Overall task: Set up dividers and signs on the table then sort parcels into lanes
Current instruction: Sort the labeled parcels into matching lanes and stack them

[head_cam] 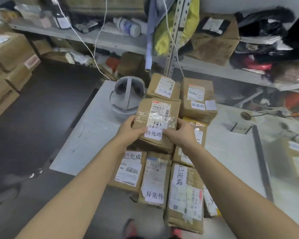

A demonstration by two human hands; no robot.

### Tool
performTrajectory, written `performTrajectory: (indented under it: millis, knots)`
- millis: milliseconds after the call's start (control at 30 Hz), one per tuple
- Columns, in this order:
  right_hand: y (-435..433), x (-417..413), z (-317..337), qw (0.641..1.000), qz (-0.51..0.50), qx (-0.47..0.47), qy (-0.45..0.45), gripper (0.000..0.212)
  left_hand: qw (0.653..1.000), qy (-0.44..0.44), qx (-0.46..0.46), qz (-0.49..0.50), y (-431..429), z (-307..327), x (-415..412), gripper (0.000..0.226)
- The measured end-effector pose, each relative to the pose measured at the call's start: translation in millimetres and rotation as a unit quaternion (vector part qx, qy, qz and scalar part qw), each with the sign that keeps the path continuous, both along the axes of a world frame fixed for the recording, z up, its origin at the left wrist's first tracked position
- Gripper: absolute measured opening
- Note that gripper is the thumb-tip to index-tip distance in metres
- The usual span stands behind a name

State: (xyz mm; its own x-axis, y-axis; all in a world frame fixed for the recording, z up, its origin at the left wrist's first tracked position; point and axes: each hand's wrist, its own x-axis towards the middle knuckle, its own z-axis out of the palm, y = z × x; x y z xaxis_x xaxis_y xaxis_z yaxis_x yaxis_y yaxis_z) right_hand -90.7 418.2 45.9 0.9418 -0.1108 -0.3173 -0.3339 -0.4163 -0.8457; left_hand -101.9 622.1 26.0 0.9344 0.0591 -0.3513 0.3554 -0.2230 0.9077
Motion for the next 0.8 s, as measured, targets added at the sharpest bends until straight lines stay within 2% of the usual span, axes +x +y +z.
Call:
performTrajectory:
  millis: [267, 467, 633, 800]
  knots:
    - [16, -14, 39, 0.997, -0.027, 0.059, -0.048, 0.043, 0.997, -0.071, 0.001, -0.017, 22, 34, 0, 0.043]
    - [5, -26, 83, 0.989, -0.027, 0.102, -0.106, 0.048, 0.989, -0.146, 0.021, 0.001, 15, 78, -1, 0.063]
    - [-33, -42, 119, 0.981, -0.032, 0.112, -0.155, 0.045, 0.976, -0.213, 0.051, -0.007, -19, 116, -6, 0.068]
    - [-102, -65, 141, 0.975, -0.05, 0.128, -0.175, 0.042, 0.97, -0.224, 0.071, -0.059, -87, 142, -15, 0.067]
